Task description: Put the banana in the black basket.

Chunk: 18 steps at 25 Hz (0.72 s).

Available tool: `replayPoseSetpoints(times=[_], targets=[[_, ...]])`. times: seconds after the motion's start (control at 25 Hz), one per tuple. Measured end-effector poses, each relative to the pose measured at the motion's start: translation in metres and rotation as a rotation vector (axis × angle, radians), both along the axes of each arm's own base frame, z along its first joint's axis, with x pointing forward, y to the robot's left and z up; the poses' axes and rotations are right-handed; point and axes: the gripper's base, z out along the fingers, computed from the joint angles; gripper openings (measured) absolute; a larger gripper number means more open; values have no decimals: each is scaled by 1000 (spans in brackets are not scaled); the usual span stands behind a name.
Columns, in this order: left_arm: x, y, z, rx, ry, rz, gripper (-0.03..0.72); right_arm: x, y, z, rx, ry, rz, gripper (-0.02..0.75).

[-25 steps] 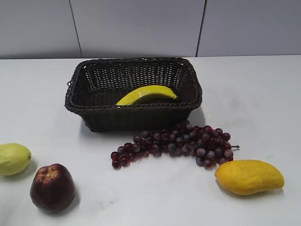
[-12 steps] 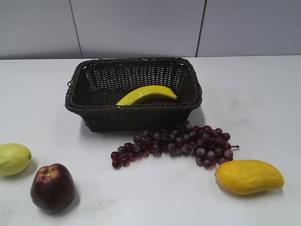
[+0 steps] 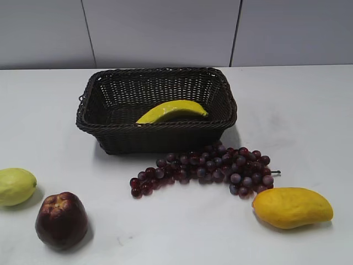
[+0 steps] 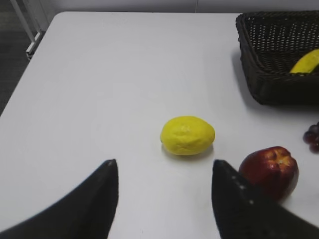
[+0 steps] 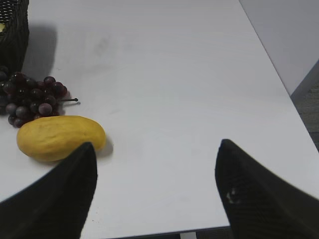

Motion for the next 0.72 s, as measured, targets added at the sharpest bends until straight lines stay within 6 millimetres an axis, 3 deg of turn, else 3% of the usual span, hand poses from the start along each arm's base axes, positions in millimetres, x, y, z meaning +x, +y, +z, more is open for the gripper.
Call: replayPoseSetpoints(times=[0.24, 0.72], targets=[[6, 0, -15, -17, 48, 15, 584, 0, 0, 0, 0, 0, 0, 589], [6, 1, -15, -13, 37, 21, 584, 0, 0, 0, 0, 0, 0, 589]])
